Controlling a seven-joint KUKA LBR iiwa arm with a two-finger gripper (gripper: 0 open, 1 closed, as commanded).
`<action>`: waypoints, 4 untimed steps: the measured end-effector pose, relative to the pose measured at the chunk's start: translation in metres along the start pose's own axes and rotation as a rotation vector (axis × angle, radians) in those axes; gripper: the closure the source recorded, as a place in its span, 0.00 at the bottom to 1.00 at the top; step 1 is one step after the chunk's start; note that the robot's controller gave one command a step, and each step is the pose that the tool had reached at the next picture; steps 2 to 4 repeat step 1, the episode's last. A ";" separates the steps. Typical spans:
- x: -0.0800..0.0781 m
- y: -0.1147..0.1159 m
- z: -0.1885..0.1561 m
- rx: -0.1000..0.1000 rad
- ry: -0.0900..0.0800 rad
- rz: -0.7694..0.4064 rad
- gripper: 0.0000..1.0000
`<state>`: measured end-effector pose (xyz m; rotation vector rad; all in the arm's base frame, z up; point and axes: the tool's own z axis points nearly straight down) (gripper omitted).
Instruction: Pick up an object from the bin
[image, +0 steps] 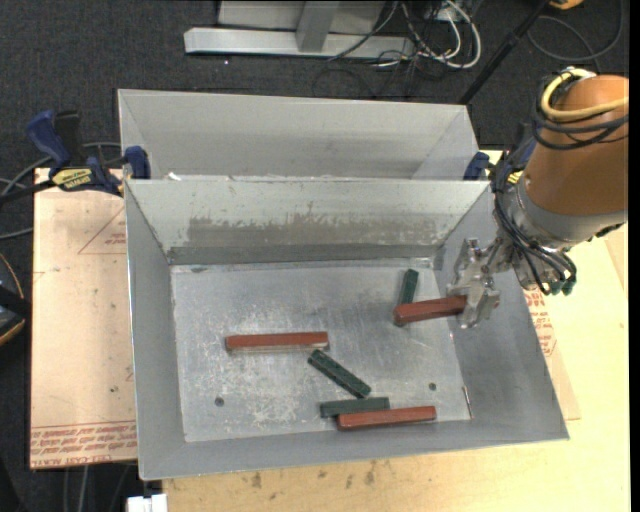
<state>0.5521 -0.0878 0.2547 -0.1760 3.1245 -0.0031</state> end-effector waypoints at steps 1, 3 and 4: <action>0.000 0.000 0.002 -0.001 0.002 0.000 1.00; 0.000 0.000 0.002 -0.001 0.002 0.000 1.00; 0.000 0.000 0.002 -0.001 0.002 0.000 1.00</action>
Offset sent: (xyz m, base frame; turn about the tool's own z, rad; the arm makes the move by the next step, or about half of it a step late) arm -0.0397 -0.0014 -0.0038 -0.0477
